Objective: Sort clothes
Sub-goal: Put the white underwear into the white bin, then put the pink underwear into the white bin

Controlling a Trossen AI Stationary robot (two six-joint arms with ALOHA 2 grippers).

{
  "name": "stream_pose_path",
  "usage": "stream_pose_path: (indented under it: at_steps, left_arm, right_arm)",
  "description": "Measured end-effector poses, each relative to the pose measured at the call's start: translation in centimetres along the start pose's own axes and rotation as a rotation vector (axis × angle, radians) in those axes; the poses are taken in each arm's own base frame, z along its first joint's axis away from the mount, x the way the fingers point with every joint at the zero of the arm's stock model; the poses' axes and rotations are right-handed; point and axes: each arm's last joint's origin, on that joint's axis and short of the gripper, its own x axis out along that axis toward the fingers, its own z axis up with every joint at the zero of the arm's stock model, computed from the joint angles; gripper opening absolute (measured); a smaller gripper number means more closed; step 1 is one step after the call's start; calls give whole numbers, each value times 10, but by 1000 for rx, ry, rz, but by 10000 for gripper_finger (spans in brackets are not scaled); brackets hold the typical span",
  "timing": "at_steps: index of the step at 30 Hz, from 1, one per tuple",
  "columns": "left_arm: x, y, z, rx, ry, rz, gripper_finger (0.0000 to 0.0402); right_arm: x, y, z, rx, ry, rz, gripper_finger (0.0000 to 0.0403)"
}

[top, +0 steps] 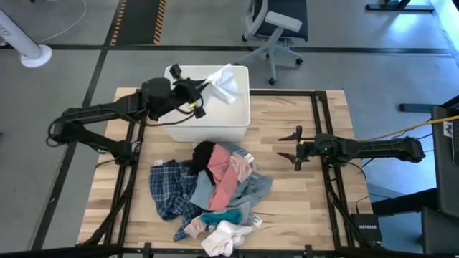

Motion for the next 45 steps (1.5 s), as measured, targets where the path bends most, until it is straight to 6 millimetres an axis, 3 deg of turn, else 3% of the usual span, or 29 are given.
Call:
stream_pose_path:
  at_steps: [9,21,26,30,34,39,45]
  left_arm:
    - [10,6,-23,-90,175,7,24]
    - [10,6,-33,-258,262,6,147]
    - [8,4,-43,-317,357,-61,172]
    - [5,-7,-38,-366,321,-247,174]
    - [-3,-23,-17,-396,165,-427,168]
    - [-19,-45,-2,-347,70,-540,168]
    - [-29,-76,0,-237,79,-650,164]
  right_arm:
    - [0,0,0,0,1,-1,286]
    - [0,0,0,0,0,-1,286]
    - [0,0,0,0,0,-1,286]
    - [0,-1,0,1,10,-25,286]
    - [0,-1,0,1,16,-41,286]
    - [0,-1,0,2,16,-40,286]
    - [0,-1,0,3,15,-40,286]
